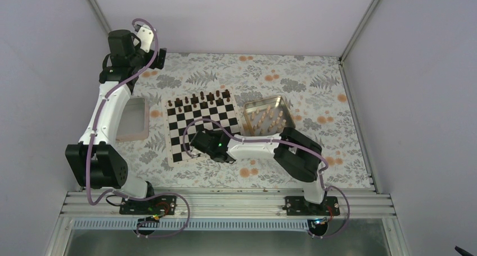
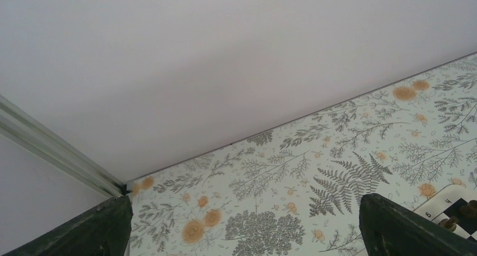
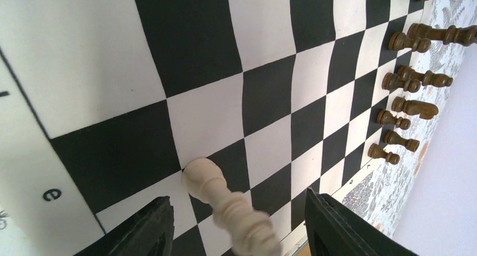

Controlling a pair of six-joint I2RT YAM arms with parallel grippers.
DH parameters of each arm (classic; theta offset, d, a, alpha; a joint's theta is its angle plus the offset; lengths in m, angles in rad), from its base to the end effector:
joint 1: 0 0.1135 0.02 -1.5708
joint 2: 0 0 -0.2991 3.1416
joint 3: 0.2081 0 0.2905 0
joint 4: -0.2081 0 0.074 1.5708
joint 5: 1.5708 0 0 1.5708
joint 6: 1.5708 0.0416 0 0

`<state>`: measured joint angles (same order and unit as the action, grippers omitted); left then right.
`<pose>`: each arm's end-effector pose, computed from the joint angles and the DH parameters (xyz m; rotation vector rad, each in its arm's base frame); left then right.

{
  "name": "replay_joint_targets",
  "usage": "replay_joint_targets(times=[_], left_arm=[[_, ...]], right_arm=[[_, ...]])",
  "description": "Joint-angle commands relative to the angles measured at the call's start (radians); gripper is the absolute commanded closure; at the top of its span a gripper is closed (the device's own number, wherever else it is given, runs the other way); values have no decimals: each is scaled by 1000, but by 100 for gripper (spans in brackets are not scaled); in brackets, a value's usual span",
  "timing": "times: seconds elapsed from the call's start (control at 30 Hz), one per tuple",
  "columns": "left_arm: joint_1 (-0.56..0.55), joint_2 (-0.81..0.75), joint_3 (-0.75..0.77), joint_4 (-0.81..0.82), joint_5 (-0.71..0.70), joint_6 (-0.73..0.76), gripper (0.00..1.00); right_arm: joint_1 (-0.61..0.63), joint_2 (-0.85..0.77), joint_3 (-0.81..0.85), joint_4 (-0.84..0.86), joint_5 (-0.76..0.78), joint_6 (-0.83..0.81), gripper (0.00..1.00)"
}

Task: Set up the chess pieces on the board
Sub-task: Adjust the chess piece on the chessboard, then move the chess piece to the chessboard.

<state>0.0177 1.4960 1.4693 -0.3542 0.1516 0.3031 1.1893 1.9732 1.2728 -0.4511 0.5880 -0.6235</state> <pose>0.3903 0.0006 0.4214 0.3756 1.9111 0.0644 0.1843 0.3973 0.1522 -1.8856 1.6831 -0.5835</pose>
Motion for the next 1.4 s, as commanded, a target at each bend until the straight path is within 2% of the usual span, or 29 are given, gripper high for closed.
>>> replay_joint_targets(times=[0.0, 0.3, 0.5, 0.67, 0.77, 0.9, 1.07, 1.37], left_arm=[[2, -26, -2, 6, 20, 4, 0], [1, -20, 0, 4, 28, 9, 0], [2, -10, -1, 6, 28, 13, 0], [2, -5, 2, 2, 30, 17, 0], [1, -6, 2, -4, 40, 24, 0], [2, -4, -3, -6, 49, 33, 0], [3, -4, -8, -3, 44, 34, 0], [2, 0, -10, 3, 42, 30, 0]], right_arm=[[9, -51, 9, -18, -19, 16, 38], [-26, -84, 105, -165, -196, 61, 31], [-93, -110, 229, -308, -398, 70, 26], [-220, -117, 359, -457, -642, 4, 25], [-270, -118, 394, -516, -732, -79, 26], [-301, -100, 352, -521, -784, -163, 25], [-304, -43, 324, -497, -844, -173, 27], [-303, 13, 307, -411, -811, -147, 27]])
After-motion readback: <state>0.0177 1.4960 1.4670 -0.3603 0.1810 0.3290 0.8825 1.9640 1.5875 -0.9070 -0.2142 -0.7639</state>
